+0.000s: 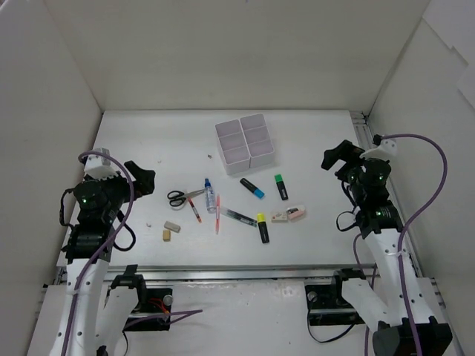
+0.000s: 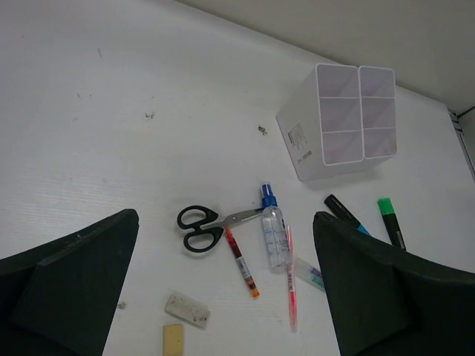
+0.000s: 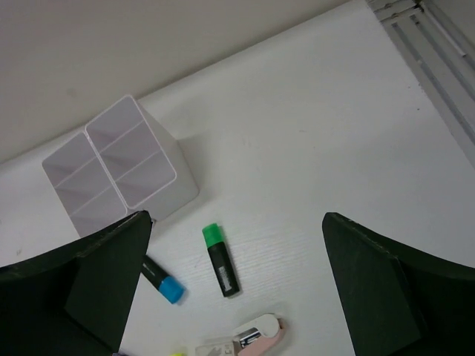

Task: Sort the stationery into containers
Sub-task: Pick up the stationery from the center of the board.

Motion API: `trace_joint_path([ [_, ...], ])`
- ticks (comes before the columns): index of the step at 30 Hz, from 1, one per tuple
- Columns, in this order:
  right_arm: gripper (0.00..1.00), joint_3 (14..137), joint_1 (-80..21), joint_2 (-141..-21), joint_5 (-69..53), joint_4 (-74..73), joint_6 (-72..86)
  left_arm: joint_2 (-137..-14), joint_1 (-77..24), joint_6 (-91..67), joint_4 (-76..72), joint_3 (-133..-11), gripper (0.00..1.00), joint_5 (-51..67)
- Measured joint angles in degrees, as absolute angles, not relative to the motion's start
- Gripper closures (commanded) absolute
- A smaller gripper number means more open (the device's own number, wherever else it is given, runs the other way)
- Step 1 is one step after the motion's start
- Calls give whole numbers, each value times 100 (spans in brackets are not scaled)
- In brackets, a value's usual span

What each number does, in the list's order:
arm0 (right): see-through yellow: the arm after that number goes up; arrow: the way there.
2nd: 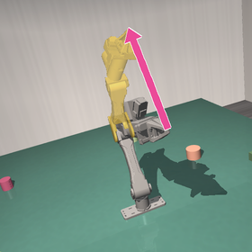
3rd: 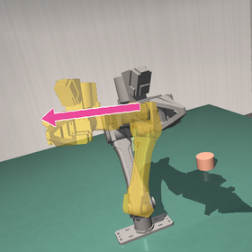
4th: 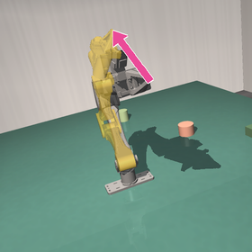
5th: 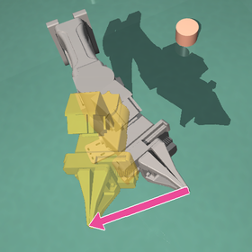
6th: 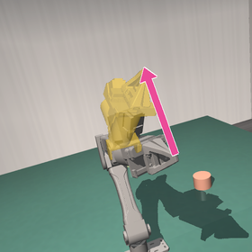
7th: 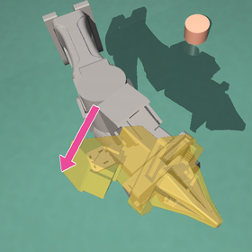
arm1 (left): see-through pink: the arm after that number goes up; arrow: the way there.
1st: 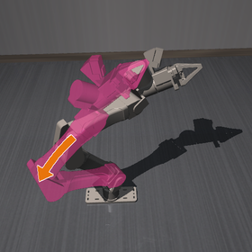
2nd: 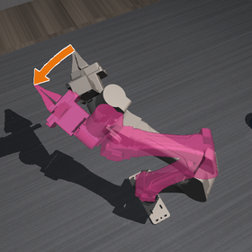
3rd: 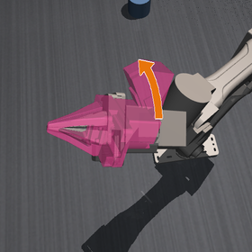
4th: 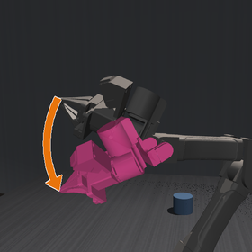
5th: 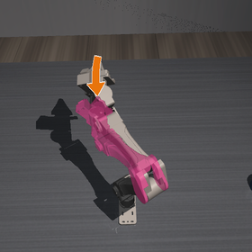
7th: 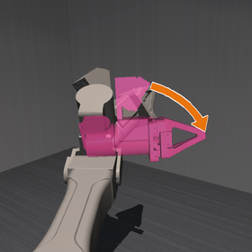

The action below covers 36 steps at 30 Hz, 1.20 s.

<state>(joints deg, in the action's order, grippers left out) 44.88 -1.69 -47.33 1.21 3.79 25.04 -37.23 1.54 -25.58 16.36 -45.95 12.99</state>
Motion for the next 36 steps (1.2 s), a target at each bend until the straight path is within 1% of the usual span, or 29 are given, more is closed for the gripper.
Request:
trace_joint_path([
  [3, 2, 4637, -172, -5229, -298, 255, 2189, -3951, 154, -2626, 1671, -4595, 0, 1306],
  [6, 2, 5301, -318, -6289, -604, -183, 1907, -4185, 154, -2672, 1704, -4595, 0, 1347],
  [11, 4, 6386, -1192, -8228, -62, -825, 1623, -4351, 154, -2775, 1721, -4595, 1, 1398],
  [15, 16, 6982, -1699, -9483, 360, -1234, 1594, -4388, 139, -2792, 1802, -4595, 0, 1365],
  [18, 19, 7258, -1890, -10193, 482, -1459, 1601, -4394, 93, -2794, 1820, -4595, 1, 1313],
  [20, 25, 7408, -1975, -10538, 543, -1562, 1599, -4410, 73, -2792, 1822, -4593, 0, 1304],
  [23, 33, 7585, -2084, -10921, 735, -1643, 1601, -4451, 51, -2790, 1824, -4591, 0, 1302],
  [26, 39, 7671, -2150, -11126, 836, -1715, 1599, -4449, 30, -2790, 1822, -4519, 0, 1297],
  [30, 44, 7867, -2196, -11424, 792, -1763, 1586, -4403, 5, -2788, 1837, -4338, 1, 1236],
  [32, 54, 7977, -2196, -11561, 696, -1776, 1566, -4359, -1, -2788, 1894, -4298, 0, 1184],
  [33, 56, 8018, -2196, -11579, 657, -1754, 1568, -4329, -1, -2786, 1909, -4287, 0, 1157],
  [34, 62, 8053, -2196, -11607, 615, -1750, 1568, -4303, -1, -2786, 1914, -4281, 0, 1144],
  [36, 71, 8062, -2196, -11642, 545, -1741, 1562, -4239, -1, -2775, 1914, -4272, 1, 1103],
])
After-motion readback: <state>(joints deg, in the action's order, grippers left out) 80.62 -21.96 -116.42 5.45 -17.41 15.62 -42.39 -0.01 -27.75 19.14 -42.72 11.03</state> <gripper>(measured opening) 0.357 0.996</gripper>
